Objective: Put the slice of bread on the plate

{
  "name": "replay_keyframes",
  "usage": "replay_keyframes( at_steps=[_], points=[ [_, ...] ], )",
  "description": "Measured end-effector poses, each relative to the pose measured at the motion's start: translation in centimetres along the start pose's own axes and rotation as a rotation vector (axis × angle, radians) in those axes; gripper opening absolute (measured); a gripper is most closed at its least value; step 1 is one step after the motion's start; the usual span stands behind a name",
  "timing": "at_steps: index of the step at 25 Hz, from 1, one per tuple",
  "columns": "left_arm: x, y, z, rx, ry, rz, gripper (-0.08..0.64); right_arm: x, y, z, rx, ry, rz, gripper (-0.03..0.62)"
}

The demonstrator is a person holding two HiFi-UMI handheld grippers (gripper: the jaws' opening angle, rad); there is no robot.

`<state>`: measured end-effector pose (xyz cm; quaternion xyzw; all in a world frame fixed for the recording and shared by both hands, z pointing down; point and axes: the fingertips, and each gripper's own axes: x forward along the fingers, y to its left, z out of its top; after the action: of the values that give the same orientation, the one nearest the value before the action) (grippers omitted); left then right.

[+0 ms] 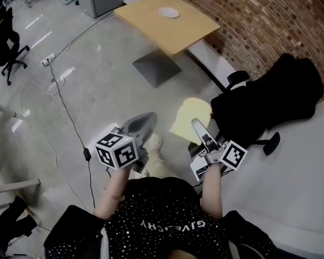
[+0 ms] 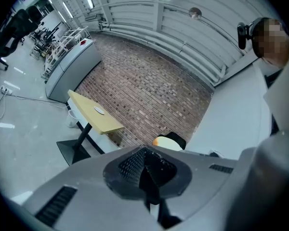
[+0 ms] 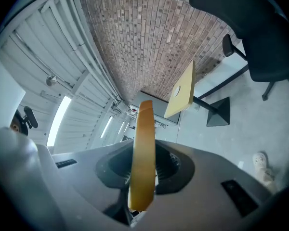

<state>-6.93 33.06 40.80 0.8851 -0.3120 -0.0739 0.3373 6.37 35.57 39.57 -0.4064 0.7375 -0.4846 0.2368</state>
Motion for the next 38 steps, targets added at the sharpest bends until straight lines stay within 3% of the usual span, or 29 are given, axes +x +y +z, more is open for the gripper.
replay_keyframes(
  at_steps=[9, 23, 33, 38],
  points=[
    [8.8, 3.3, 7.3, 0.086, -0.022, 0.012, 0.011, 8.5, -1.4, 8.8, -0.022, 0.011, 0.056, 0.094],
    [18.7, 7.4, 11.6, 0.102, -0.025, 0.033, 0.011, 14.9, -5.7, 17.4, -0.006, 0.015, 0.087, 0.094],
    [20.0, 8.4, 11.6, 0.103, -0.035, 0.071, 0.011, 16.0, -7.3, 18.4, 0.012, 0.044, 0.101, 0.094],
    [19.4, 9.2, 11.5, 0.087, -0.037, 0.096, 0.011, 15.4, -9.3, 18.7, 0.002, 0.016, 0.021, 0.094]
  ],
)
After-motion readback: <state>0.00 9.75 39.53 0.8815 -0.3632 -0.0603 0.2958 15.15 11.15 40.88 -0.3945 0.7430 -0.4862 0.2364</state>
